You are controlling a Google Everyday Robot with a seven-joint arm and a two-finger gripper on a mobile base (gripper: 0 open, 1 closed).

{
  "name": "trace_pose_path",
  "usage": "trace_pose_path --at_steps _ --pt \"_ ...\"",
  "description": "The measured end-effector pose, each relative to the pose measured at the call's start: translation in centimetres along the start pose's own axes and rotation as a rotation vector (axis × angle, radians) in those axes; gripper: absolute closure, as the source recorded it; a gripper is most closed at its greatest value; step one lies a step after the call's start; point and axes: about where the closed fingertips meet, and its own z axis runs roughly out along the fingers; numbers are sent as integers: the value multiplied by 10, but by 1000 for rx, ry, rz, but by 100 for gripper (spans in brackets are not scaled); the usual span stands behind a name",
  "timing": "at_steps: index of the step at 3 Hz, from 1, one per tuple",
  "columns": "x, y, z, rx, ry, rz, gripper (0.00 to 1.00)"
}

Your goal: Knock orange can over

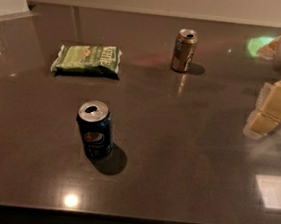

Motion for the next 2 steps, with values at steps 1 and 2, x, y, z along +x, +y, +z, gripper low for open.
trace_pose_path --at_steps 1,2 --pt "-23 -35 23 30 -75 63 0" --pt "-42 -65 43 47 -122 97 0"
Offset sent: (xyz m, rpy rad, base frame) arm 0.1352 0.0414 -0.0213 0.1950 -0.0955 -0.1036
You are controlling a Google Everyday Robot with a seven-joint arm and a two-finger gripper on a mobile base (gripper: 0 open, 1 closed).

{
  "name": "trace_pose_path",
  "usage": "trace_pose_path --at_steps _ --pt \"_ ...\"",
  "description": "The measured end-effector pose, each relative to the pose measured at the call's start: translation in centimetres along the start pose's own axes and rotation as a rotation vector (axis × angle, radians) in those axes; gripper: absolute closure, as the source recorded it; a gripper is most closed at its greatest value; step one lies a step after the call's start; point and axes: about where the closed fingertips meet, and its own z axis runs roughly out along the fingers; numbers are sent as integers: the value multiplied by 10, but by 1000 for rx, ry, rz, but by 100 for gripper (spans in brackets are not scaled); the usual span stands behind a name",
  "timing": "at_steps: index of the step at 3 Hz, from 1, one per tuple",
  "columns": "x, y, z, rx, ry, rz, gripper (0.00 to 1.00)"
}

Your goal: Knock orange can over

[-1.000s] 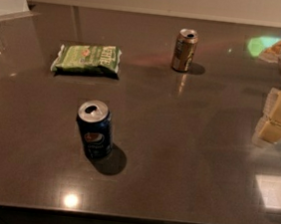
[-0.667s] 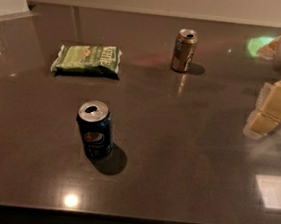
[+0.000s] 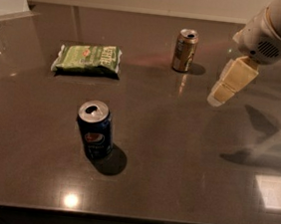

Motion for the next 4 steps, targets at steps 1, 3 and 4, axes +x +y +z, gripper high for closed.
trace_pose_path --at_steps 1,3,4 --pt "-14 -30 24 34 -49 39 0" --pt "-35 -87 84 82 -159 170 0" --pt "-47 -110 112 93 -198 219 0"
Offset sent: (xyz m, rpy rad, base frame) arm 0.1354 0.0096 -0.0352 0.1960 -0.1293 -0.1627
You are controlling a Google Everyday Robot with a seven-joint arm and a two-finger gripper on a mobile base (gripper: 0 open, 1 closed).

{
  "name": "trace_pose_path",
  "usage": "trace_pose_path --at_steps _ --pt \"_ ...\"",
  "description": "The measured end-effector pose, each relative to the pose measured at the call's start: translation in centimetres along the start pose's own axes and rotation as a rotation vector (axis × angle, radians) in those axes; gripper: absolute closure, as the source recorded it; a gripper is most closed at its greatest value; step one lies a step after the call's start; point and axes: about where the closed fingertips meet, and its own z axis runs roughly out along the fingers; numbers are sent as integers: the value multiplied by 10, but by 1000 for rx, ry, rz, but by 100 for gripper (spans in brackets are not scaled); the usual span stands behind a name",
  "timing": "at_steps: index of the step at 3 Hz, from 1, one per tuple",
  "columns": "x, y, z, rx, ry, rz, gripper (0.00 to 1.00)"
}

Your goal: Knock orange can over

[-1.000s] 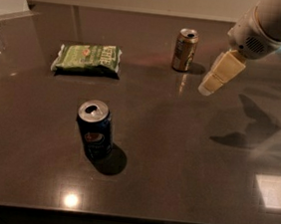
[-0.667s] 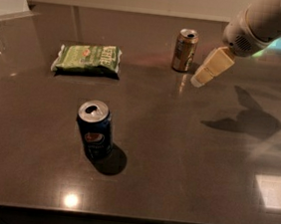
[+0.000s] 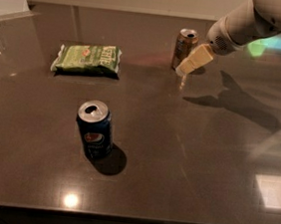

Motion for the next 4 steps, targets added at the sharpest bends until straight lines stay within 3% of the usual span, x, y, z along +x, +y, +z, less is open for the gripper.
trace_pose_path --at_steps 3,4 --pt "-21 -54 53 29 -89 129 0" --pt "-25 -56 63 5 -107 160 16"
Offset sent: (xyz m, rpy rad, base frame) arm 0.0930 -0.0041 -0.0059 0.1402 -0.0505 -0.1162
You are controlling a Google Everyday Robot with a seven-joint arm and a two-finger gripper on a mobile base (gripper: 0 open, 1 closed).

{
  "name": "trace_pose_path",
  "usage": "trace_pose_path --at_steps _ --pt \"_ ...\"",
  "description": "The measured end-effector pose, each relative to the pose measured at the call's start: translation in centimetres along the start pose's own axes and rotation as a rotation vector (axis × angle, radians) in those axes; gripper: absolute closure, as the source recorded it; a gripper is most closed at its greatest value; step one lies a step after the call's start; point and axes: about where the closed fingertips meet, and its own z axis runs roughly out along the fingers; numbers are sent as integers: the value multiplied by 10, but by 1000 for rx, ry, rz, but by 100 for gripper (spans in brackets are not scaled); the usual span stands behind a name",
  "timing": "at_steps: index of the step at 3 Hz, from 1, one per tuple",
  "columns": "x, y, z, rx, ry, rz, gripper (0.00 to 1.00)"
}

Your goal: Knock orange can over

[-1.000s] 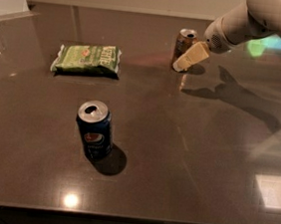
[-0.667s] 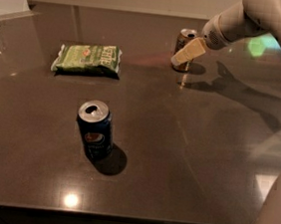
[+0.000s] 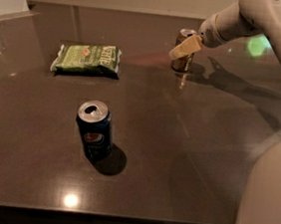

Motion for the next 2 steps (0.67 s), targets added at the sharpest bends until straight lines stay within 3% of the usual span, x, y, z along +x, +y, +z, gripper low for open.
trace_pose_path --at_steps 1,2 --pt "1 4 3 -34 -6 29 38" --pt "-7 26 -16 -106 -31 8 78"
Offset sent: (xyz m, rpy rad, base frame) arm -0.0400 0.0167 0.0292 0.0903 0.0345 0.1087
